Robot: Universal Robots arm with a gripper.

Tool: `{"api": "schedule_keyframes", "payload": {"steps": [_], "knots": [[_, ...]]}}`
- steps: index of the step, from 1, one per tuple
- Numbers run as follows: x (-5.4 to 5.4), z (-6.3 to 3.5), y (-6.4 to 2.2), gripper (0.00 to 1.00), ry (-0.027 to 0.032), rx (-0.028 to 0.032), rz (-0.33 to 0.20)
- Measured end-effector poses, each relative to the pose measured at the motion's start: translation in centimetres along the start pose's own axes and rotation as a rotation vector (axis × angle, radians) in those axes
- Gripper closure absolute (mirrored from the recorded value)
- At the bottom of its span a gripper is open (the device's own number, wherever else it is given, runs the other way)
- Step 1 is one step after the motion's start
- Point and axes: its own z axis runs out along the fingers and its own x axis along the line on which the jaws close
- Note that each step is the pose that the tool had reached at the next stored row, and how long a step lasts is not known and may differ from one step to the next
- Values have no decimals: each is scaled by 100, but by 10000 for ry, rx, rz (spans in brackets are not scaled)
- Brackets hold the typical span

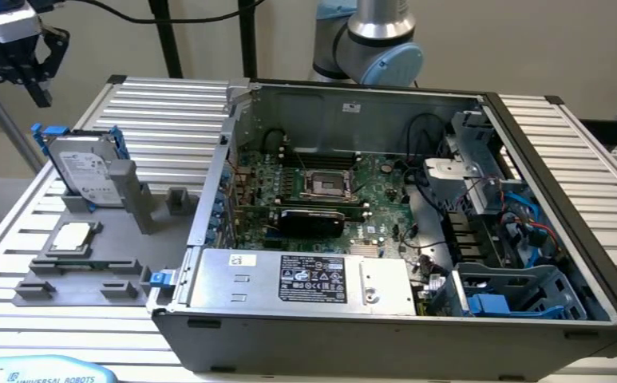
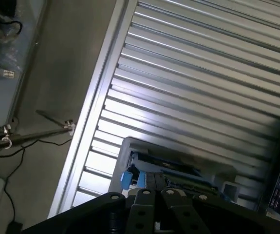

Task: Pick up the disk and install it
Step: 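Pick up the disk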

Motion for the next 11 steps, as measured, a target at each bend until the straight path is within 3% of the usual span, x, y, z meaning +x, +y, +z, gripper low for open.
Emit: {"api": "schedule_keyframes", "payload": {"steps": [11], "knots": [[0,26,-1,89,95,-20,-2010]]}}
